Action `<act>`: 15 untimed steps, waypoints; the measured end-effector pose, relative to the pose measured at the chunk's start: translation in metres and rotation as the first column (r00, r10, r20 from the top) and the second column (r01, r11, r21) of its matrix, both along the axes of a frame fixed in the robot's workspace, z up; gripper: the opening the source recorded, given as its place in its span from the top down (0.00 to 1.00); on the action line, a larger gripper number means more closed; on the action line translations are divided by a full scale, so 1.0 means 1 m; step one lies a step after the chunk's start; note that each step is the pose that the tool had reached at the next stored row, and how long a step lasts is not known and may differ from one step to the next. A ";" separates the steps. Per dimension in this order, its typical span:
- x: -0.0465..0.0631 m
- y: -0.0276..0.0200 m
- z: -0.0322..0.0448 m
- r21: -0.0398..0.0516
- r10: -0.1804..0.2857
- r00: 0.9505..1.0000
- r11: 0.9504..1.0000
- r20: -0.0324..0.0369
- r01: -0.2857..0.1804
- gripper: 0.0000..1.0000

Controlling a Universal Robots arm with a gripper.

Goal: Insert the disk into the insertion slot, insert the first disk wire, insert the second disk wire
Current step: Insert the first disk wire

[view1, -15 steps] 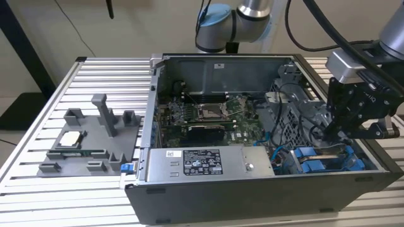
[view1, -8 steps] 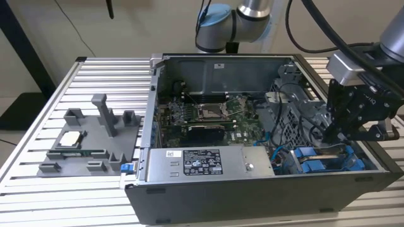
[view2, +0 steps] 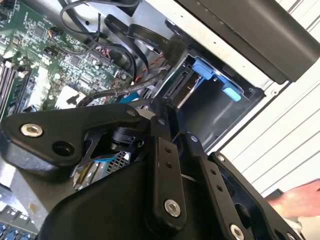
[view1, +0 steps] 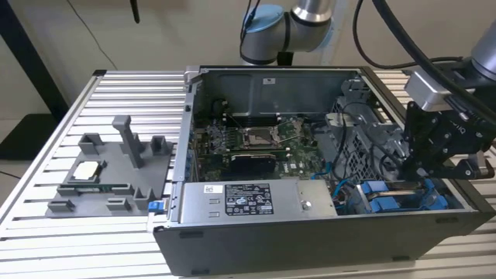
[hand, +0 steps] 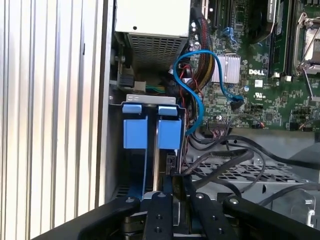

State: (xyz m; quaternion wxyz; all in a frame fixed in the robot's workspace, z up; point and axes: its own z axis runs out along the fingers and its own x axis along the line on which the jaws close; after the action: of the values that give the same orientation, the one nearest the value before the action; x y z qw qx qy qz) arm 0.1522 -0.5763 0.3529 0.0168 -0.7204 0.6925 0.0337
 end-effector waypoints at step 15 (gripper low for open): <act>0.013 -0.0055 -0.0064 0.011 0.001 1.000 1.000 0.002 -0.001 0.81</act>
State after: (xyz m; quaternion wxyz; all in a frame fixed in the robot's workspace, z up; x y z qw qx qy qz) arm 0.1653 -0.5818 0.3465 0.0214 -0.7209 0.6918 0.0368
